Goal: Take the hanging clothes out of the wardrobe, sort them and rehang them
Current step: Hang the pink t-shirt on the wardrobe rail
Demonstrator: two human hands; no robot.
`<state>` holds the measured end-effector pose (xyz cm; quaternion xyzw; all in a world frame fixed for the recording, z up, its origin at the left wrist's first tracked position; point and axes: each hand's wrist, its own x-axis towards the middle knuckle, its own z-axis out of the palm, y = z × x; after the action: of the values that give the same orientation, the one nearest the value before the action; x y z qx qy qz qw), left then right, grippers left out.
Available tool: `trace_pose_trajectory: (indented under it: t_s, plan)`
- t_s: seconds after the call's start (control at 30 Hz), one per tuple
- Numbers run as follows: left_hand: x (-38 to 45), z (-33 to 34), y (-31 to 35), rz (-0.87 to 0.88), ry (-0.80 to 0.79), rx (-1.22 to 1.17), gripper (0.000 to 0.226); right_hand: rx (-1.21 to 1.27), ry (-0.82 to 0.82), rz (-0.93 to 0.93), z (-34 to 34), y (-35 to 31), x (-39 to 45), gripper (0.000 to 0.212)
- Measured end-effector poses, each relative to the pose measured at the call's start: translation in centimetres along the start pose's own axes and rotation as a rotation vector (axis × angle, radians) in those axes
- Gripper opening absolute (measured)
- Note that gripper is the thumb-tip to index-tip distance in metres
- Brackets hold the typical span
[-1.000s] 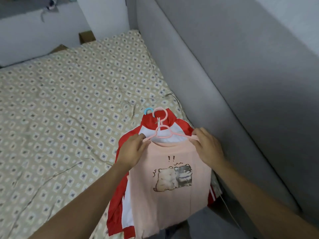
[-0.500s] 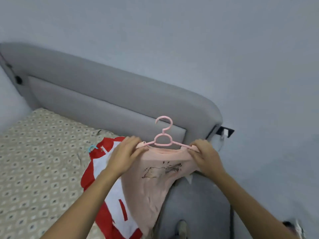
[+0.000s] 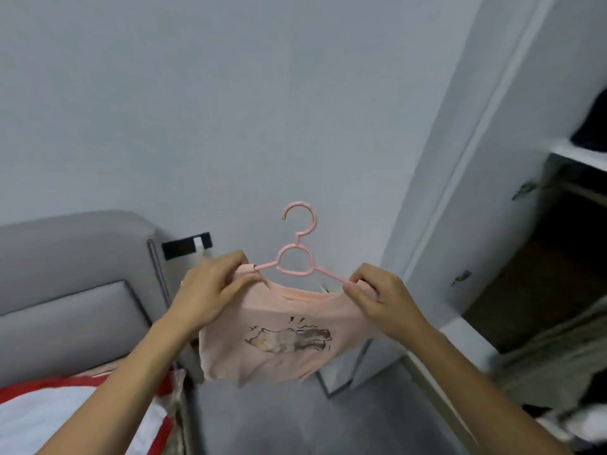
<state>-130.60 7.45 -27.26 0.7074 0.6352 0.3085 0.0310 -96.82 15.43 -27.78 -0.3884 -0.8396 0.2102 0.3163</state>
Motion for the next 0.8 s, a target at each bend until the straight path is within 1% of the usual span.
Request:
trace_pose_trajectory:
  t_s: [0.1,0.2,0.3,0.4,0.5,0.63,0.73,0.8]
  plan:
    - [3.2,5.4,8.0,0.113,-0.051,-0.075,0.047,-0.078,0.077,0.119,-7.4,4.2,-5.8,0.019]
    - [5.6,10.6,15.8,0.214,-0.104,-0.119,0.049,-0.117,0.162,0.223,-14.1,7.5,-11.7,0.021]
    - [8.1,15.4,23.0,0.331,-0.146,-0.162,0.045,-0.13,0.244,0.312,-20.1,9.8,-16.4,0.02]
    - [10.6,19.9,28.7,0.427,-0.19,-0.232,0.036,-0.137,0.287,0.394,-24.7,11.4,-20.2,0.017]
    - [13.8,24.1,33.5,0.491,-0.237,-0.321,0.037,-0.154,0.325,0.47,-28.4,12.9,-23.1,0.011]
    - [18.4,30.2,39.2,0.647,-0.31,-0.415,0.04,-0.206,0.382,0.606,-31.7,14.8,-25.1,0.011]
    - [21.6,34.4,42.5,0.738,-0.326,-0.446,0.037,-0.2,0.507,0.662,-32.6,16.1,-25.3,0.006]
    - [23.3,36.4,44.1,0.792,-0.321,-0.454,0.034,-0.199,0.584,0.691,-32.7,16.8,-25.0,0.006]
